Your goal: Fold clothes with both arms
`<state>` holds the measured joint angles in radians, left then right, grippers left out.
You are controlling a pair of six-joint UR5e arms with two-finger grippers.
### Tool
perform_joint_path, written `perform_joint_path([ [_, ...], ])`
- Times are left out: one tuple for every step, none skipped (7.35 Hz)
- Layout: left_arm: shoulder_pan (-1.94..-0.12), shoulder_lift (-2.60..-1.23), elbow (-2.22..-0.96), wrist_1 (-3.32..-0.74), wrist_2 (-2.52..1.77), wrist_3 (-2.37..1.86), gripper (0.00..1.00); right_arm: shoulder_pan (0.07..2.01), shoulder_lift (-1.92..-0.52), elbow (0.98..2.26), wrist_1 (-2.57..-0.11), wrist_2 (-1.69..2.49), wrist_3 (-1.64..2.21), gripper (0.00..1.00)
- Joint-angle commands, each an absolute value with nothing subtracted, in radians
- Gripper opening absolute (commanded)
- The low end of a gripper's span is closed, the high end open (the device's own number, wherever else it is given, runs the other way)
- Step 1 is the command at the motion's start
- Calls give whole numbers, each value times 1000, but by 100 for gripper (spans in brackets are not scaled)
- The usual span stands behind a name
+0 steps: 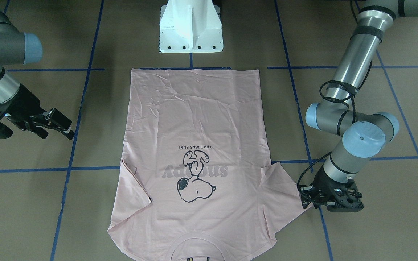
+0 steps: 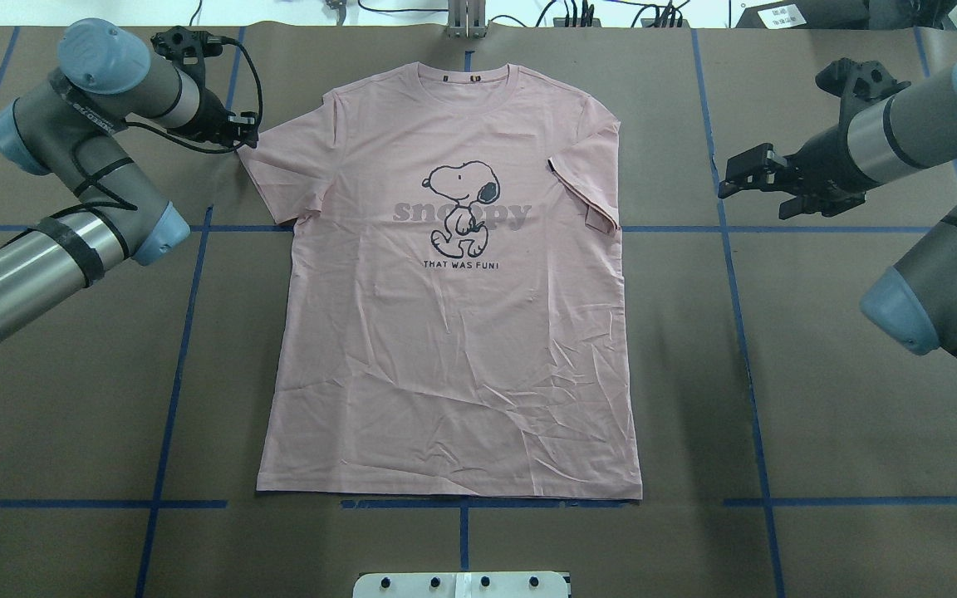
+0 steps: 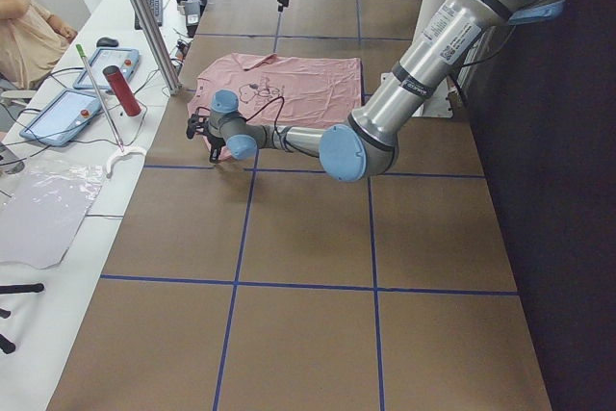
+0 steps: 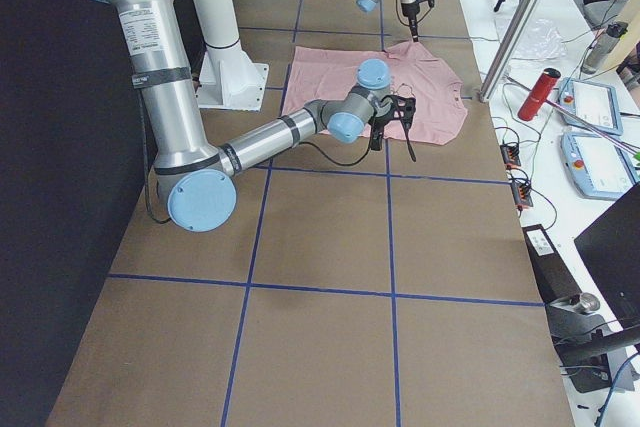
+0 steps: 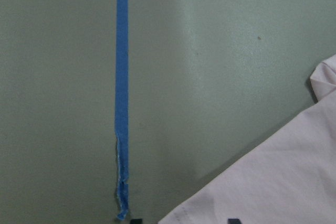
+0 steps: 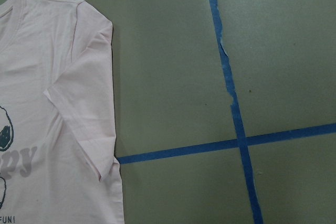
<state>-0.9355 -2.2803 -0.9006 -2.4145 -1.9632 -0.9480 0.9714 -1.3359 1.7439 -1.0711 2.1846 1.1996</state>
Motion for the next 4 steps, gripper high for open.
perform_joint_path([
  [-934,-2279,-897,-2414,-1960,-946,44,968,-1330,1737,-1071,2184,1200,100],
  [-934,-2281,-896,-2414,-1960,-948,34,968,-1328,1733,-1071,2184,1200,100],
  [-934,-2283,-897,-2414,-1960,-948,0,968,-1327,1733,-1071,2184,1200,100],
  [-934,-2287,-905,-2414,-1960,-950,0,966,-1325,1733,-1071,2183,1200,100],
])
